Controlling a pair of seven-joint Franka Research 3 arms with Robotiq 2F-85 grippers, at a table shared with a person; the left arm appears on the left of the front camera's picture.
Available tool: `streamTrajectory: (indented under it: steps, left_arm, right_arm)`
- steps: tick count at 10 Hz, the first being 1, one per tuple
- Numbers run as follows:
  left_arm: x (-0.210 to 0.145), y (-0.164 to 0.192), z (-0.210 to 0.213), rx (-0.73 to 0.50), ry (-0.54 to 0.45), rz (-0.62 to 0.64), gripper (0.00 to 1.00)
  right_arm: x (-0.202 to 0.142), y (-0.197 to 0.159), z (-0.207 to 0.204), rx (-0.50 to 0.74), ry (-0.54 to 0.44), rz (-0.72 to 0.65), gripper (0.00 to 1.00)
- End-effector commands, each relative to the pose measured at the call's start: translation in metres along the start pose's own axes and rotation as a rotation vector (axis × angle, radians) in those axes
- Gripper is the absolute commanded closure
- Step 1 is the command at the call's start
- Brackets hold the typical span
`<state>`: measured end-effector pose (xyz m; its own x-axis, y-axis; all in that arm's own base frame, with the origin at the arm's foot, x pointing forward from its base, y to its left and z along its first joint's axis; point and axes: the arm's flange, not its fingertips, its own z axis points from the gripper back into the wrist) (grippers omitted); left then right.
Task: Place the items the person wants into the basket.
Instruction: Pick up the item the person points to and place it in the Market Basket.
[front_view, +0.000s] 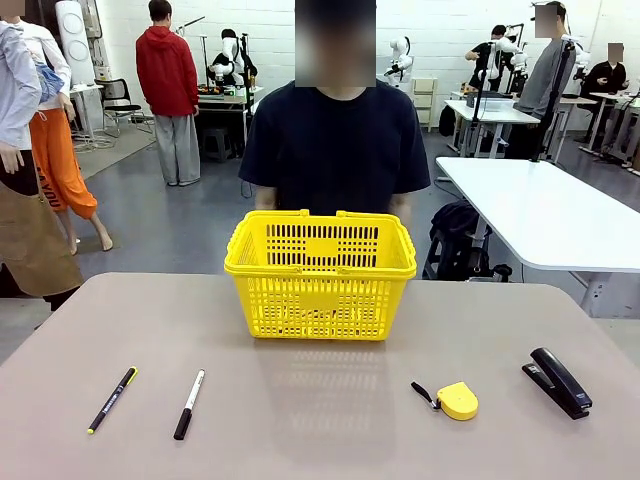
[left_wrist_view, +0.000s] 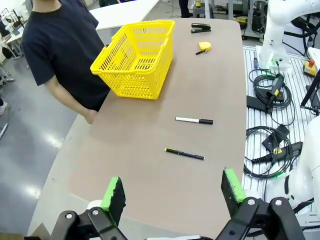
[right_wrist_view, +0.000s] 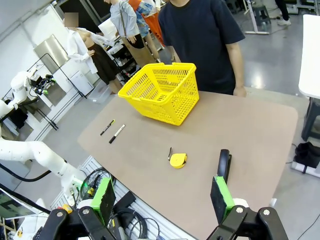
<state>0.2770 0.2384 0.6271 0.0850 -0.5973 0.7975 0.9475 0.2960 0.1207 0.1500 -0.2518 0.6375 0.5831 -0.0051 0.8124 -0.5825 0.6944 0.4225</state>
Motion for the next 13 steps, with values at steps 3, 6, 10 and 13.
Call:
streamTrajectory:
  steps: [3, 6, 10, 13]
  left_arm:
    - [-0.0001, 0.0014, 0.0022, -0.003, -0.018, -0.026, 0.0]
    - [-0.0001, 0.0014, 0.0022, -0.003, -0.018, -0.026, 0.0]
    - [-0.0001, 0.0014, 0.0022, -0.003, -0.018, -0.026, 0.0]
    - [-0.0001, 0.0014, 0.0022, -0.003, -0.018, -0.026, 0.0]
  right_arm:
    - [0.0016, 0.0005, -0.0009, 0.019, -0.016, 0.014, 0.0]
    - [0.0016, 0.0005, -0.0009, 0.019, -0.016, 0.014, 0.0]
    - [0.0016, 0.0005, -0.0009, 0.019, -0.016, 0.014, 0.0]
    - [0.0016, 0.0005, -0.0009, 0.019, -0.016, 0.014, 0.0]
